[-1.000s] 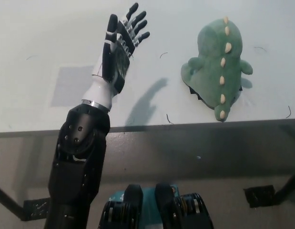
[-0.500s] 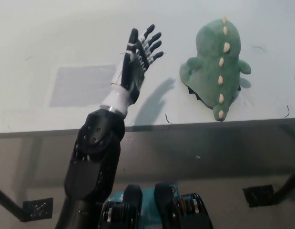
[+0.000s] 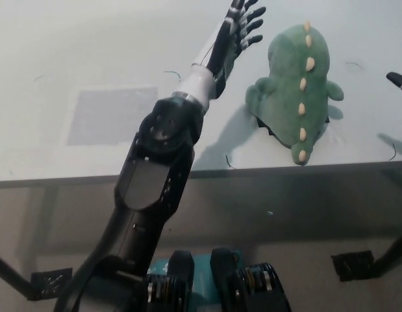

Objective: Use both hands to pick up a dinasour on the right side and move it to the left side

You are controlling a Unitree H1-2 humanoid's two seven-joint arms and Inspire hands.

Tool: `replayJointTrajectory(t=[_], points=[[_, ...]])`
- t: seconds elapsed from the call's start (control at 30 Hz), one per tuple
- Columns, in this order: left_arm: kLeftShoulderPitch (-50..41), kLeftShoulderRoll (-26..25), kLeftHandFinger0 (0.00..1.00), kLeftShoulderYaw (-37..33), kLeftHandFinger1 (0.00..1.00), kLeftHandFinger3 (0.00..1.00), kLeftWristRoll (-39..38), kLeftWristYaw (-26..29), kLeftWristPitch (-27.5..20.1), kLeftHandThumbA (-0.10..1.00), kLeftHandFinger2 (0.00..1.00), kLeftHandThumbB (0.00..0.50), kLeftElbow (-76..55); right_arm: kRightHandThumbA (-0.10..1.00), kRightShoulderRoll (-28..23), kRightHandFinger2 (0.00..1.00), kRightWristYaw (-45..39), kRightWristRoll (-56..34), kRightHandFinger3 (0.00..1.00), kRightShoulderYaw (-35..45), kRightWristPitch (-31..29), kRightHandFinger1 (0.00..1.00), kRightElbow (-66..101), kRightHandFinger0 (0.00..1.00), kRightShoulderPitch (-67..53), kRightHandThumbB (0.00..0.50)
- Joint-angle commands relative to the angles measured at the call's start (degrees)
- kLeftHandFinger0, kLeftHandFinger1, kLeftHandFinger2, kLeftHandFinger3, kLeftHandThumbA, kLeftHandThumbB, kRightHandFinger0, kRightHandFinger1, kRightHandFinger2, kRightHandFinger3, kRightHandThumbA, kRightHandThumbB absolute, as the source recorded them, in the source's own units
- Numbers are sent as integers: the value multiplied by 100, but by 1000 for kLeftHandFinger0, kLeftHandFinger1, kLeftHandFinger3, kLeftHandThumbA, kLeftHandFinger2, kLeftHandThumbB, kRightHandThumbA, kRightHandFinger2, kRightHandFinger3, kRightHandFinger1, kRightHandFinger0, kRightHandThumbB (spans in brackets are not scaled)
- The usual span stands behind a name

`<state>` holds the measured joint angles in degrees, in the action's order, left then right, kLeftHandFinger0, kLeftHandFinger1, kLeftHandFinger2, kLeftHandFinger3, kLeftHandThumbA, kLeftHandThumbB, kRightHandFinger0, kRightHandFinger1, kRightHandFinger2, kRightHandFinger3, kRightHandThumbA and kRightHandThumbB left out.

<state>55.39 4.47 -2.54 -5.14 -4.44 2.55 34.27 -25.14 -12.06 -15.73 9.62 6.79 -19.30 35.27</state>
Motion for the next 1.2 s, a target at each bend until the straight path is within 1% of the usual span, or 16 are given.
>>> replayJointTrajectory(t=[0.0, 0.1, 0.2, 0.3, 0.43, 0.47, 0.5, 0.53, 0.57, 0.73, 0.8, 0.93, 0.97, 1.07, 1.1, 1.17], points=[[540, 119, 1000, 95, 1000, 1000, 66, 218, -208, 1000, 1000, 333, 261, 1000, -227, 1000, -237, 140, 1000, -42, -533, 1000, -245, 1000, 495, 192], [697, 126, 1000, 138, 1000, 1000, 14, 189, -280, 1000, 1000, 307, 607, 1000, -227, 1000, -236, 207, 1000, -93, -569, 1000, -345, 1000, 594, 156], [847, 126, 1000, 145, 1000, 1000, 38, 187, -328, 1000, 1000, 315, 928, 1000, -262, 1000, -293, 241, 1000, -147, -559, 1000, -428, 1000, 683, 190], [951, 137, 1000, 177, 1000, 1000, 43, 228, -339, 1000, 1000, 318, 1140, 1000, -301, 1000, -364, 293, 1000, -197, -605, 1000, -571, 1000, 775, 185], [1174, 124, 1000, 226, 1000, 1000, 63, 301, -499, 1000, 1000, 358, 1722, 1000, -352, 1000, -448, 281, 1000, -235, -525, 1000, -803, 1000, 931, 126], [1211, 105, 956, 222, 1000, 1000, 106, 357, -575, 1000, 1000, 356, 1880, 1000, -394, 1000, -428, 358, 1000, -270, -486, 1000, -898, 1000, 953, 112], [1221, 105, 977, 226, 1000, 1000, 106, 357, -593, 1000, 1000, 306, 1906, 1000, -394, 1000, -433, 361, 1000, -268, -491, 1000, -906, 1000, 957, 22], [1238, 61, 961, 201, 1000, 1000, 152, 366, -643, 1000, 1000, 355, 2074, 1000, -410, 1000, -432, 353, 1000, -244, -514, 1000, -1133, 1000, 987, 106], [1232, 23, 967, 178, 1000, 1000, 189, 365, -644, 1000, 1000, 344, 2165, 1000, -431, 1000, -425, 371, 1000, -233, -562, 1000, -1314, 1000, 1000, 131], [1300, -28, 998, 179, 1000, 1000, 244, 401, -782, 1000, 1000, 347, 2579, 1000, -542, 1000, -482, 370, 1000, -181, -770, 1000, -1688, 1000, 951, 125], [1288, -62, 1000, 221, 1000, 1000, 213, 391, -815, 1000, 1000, 378, 2686, 1000, -569, 1000, -490, 331, 1000, -138, -725, 1000, -1733, 1000, 908, 142], [1251, -119, 1000, 359, 1000, 1000, 100, 393, -742, 1000, 1000, 397, 2947, 1000, -615, 1000, -403, 313, 1000, -37, -560, 1000, -1563, 1000, 707, 156], [1238, -138, 1000, 363, 1000, 1000, 120, 389, -821, 1000, 1000, 390, 3014, 1000, -627, 1000, -398, 327, 1000, -27, -571, 1000, -1563, 1000, 671, 123], [1155, -142, 1000, 397, 1000, 1000, 124, 406, -914, 1000, 1000, 403, 3089, 1000, -648, 1000, -371, 351, 1000, 14, -598, 1000, -1538, 1000, 518, 122], [1104, -160, 1000, 394, 1000, 1000, 146, 432, -935, 1000, 1000, 399, 3084, 1000, -654, 1000, -337, 379, 1000, 35, -714, 1000, -1614, 1000, 454, 96], [1078, -171, 1000, 395, 1000, 1000, 161, 465, -1000, 1000, 1000, 417, 3152, 1000, -654, 1000, -301, 412, 1000, 57, -750, 1000, -1689, 1000, 390, 88]])
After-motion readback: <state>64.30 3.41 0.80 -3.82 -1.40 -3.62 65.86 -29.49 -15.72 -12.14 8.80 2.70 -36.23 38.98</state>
